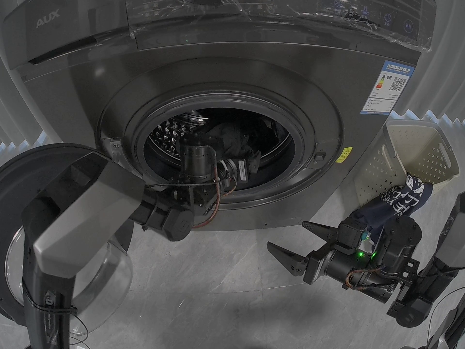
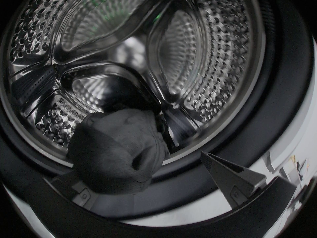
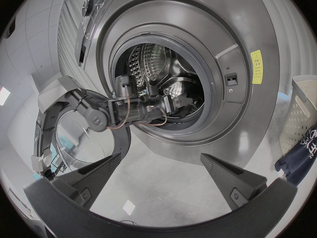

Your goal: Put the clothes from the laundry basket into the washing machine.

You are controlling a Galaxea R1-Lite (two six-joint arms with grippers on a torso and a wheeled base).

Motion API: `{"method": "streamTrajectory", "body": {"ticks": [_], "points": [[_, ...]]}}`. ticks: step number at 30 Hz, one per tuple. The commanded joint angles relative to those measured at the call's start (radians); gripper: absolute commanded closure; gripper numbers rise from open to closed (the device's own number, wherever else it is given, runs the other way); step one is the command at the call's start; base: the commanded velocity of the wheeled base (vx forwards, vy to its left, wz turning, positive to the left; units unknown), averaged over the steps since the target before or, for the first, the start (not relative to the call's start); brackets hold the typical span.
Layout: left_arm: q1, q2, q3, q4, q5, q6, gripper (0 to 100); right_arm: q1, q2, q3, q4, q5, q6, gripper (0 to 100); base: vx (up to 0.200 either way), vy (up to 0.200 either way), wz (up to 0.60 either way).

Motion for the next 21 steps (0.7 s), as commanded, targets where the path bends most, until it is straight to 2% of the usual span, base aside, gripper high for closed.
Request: {"method": "streamTrajectory", "body": {"ticks": [1,3,5,6,10,12,16,19,21], "points": [[-0.091,-0.267,0.501,-0.145,-0.106,0.121,0,-0.004,-0.038,0.041,0.002,0.001,-0.003,0,0.000,0.000,0.00],[-0.117,-0.293,0.570,-0.206,-0.132,0.107,0,-0.001,-0.053,0.054,0.002,0.001,-0.010,0,0.000,0.000,0.00],[-0.128,-0.313,0.602,-0.237,-0.140,0.106,0,-0.001,-0.064,0.057,0.002,0.001,-0.010,0,0.000,0.000,0.00],[-0.141,-0.347,0.661,-0.263,-0.140,0.109,0,0.000,-0.078,0.069,0.002,-0.002,-0.004,0,0.000,0.000,0.00],[-0.175,-0.443,0.799,-0.263,-0.141,0.107,0,-0.012,-0.121,0.100,0.001,-0.012,-0.004,0,0.000,0.000,0.00],[-0.189,-0.497,0.872,-0.279,-0.141,0.106,0,-0.023,-0.165,0.117,0.001,-0.037,-0.001,0,0.000,0.000,0.00],[-0.190,-0.620,0.964,-0.298,-0.141,0.103,0,-0.035,-0.237,0.152,0.002,-0.052,-0.004,0,0.000,0.000,0.00],[-0.181,-0.729,1.040,-0.297,-0.140,0.101,0,-0.041,-0.282,0.176,0.002,-0.052,-0.010,0,-0.200,0.000,0.00],[-0.175,-0.776,1.080,-0.297,-0.135,0.101,0,-0.058,-0.302,0.186,0.002,-0.052,-0.014,0,0.000,0.000,0.00]]}}
